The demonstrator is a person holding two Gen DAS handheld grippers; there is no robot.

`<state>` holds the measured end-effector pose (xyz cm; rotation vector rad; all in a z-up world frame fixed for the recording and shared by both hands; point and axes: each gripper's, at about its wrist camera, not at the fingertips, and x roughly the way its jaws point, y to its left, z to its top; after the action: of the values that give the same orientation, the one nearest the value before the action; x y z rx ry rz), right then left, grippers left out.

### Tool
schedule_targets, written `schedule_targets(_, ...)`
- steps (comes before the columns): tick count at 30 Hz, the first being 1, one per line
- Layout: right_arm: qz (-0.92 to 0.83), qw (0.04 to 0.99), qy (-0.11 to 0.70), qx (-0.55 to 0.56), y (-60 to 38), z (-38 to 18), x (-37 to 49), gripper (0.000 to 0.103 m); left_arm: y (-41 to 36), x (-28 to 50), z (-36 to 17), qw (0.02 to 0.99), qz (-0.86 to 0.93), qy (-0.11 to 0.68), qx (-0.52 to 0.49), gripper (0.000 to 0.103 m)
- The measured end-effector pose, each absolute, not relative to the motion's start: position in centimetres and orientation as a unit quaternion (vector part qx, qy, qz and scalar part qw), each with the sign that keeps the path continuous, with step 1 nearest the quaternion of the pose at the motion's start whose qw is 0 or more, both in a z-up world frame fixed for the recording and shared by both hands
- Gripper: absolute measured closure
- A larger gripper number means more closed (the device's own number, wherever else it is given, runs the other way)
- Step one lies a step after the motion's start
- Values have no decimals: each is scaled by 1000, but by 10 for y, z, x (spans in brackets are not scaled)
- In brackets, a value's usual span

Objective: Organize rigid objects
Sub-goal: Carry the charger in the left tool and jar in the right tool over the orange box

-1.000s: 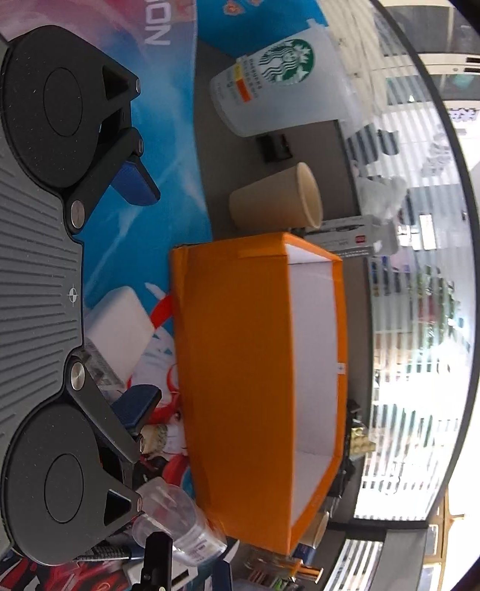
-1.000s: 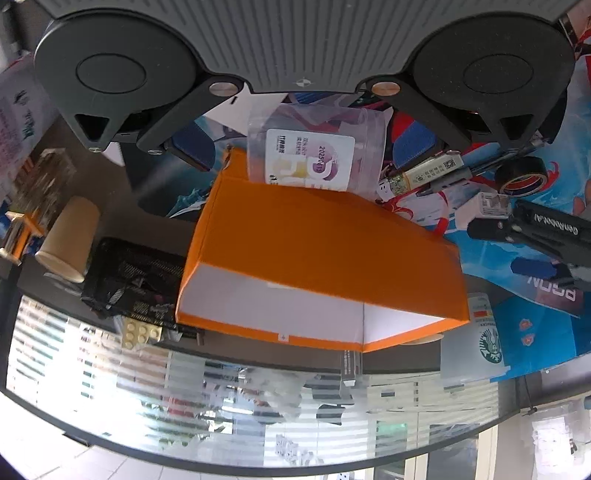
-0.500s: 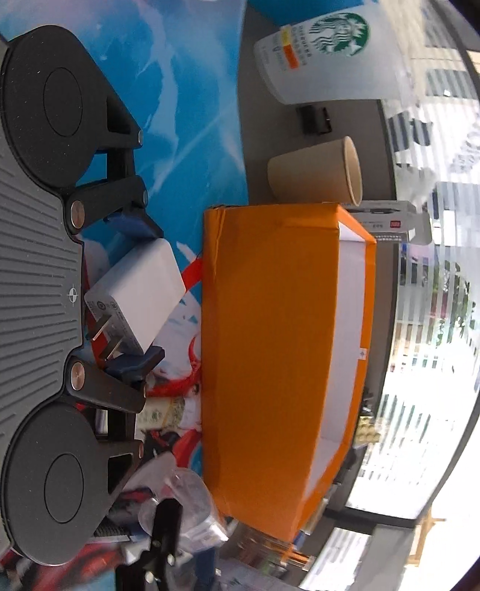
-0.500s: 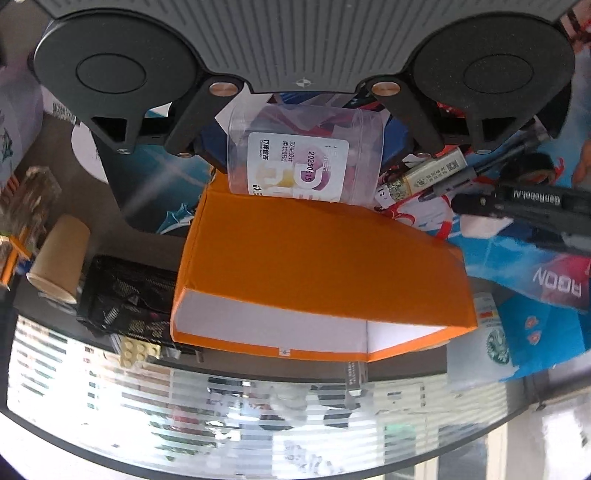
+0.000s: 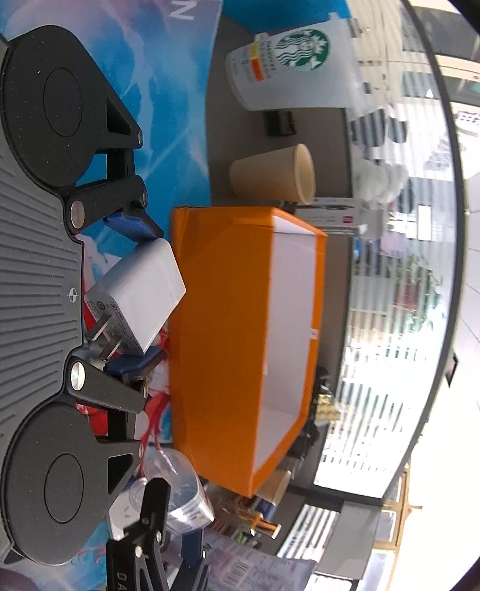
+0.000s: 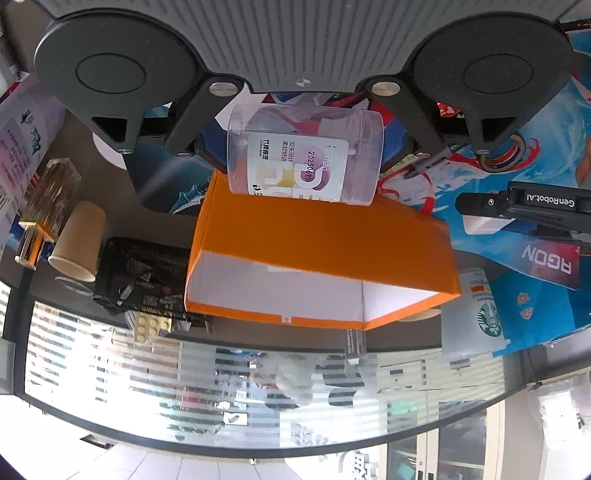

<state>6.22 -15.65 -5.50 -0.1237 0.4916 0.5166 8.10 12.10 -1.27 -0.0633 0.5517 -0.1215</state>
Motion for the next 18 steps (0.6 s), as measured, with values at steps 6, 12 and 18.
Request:
schedule_targets(6,259,938,223,-62,-154,-41,53,24,118,74,4,965,-61,255,-24,42)
schedule_targets(12,262,941,204,-64,-151,-27,46,24,115,74,18,968,-62,241,-20,42)
schedule_targets(18,268,942,191,-65,-148,-16,42,24,112,77,30,972,-67,226,-18,42)
